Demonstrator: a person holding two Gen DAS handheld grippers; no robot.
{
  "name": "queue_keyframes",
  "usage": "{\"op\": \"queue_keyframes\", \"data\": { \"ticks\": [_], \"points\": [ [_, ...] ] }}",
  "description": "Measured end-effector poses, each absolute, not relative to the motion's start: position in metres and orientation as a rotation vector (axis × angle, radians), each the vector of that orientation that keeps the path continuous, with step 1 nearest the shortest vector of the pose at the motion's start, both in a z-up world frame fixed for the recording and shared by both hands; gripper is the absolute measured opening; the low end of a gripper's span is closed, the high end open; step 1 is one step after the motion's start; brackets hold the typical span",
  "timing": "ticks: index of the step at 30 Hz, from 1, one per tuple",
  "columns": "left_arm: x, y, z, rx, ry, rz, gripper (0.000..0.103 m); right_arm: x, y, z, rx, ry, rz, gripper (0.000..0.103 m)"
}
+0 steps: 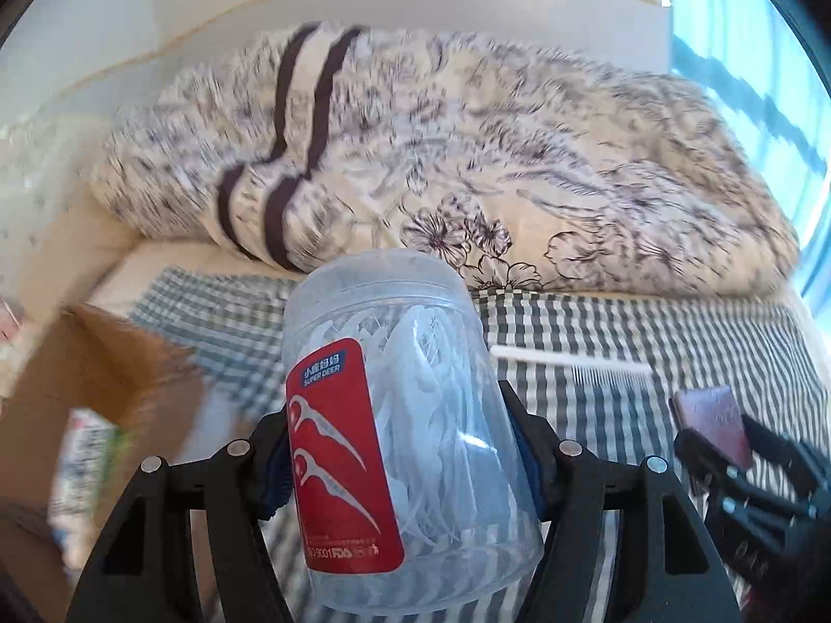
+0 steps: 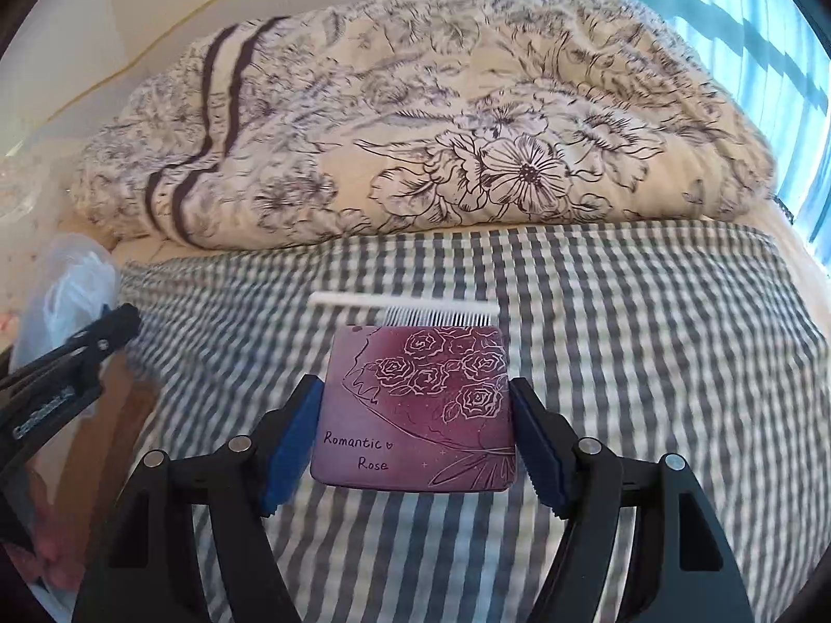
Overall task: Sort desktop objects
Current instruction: 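Grasp the clear water bottle with the left gripper while the right gripper grasps the pink card case, then carry the water bottle and pink card case into the cardboard box and release both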
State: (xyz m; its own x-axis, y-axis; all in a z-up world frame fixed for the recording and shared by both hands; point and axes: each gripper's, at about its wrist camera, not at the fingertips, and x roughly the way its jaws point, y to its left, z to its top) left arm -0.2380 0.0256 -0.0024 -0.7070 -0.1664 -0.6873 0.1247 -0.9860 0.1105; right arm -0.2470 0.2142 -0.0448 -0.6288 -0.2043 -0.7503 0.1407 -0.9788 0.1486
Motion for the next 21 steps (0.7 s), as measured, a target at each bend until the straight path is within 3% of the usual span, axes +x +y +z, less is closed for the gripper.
{"op": "queue_keyframes", "data": {
  "ticks": [10,21],
  "points": [
    [-0.129,-0.037,0.055,1.100,-0.135,-2.799,0.068,-0.158,0.155,0.030,1.151,-0.080,-2.596,0.071],
    [-0.079,-0.166,0.063,1.085,-0.079,-2.687,0.068,-0.130,-0.008,0.073,1.015,-0.003,-2.406,0.071]
  ]
}}
